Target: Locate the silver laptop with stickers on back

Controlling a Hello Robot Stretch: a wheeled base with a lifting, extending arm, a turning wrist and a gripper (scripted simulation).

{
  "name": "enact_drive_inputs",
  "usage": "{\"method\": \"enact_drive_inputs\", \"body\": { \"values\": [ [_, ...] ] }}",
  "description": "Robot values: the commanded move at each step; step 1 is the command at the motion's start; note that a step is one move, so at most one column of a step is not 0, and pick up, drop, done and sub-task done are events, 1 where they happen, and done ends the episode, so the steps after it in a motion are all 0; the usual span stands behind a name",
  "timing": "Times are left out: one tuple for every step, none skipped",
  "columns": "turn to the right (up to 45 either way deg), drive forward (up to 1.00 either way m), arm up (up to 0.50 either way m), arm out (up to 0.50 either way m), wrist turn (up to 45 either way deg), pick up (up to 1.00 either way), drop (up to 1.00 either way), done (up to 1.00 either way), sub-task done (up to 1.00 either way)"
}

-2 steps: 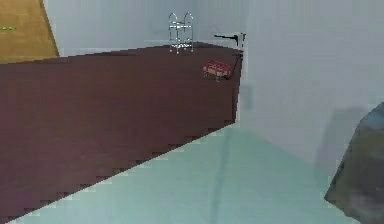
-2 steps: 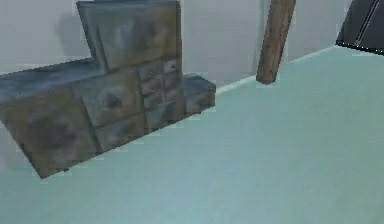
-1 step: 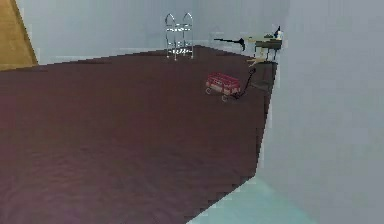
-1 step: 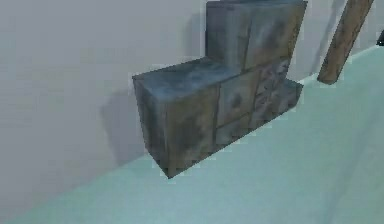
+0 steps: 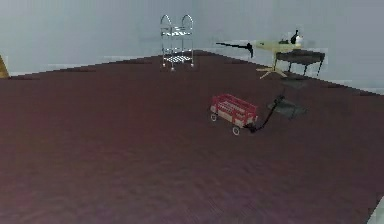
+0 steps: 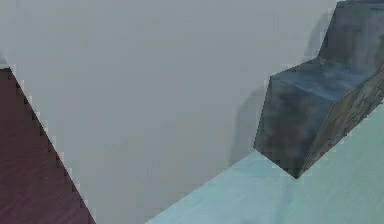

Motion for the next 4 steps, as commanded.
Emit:
{"method": "enact_drive_inputs", "body": {
  "values": [
    [-6.0, 0.0, 0.0, 0.0, 0.0, 0.0, 0.0, 0.0, 0.0],
    [0.0, 0.3, 0.0, 0.0, 0.0, 0.0, 0.0, 0.0, 0.0],
    [12.0, 0.0, 0.0, 0.0, 0.0, 0.0, 0.0, 0.0, 0.0],
    [0.0, 0.45, 0.0, 0.0, 0.0, 0.0, 0.0, 0.0, 0.0]
  ]
}}
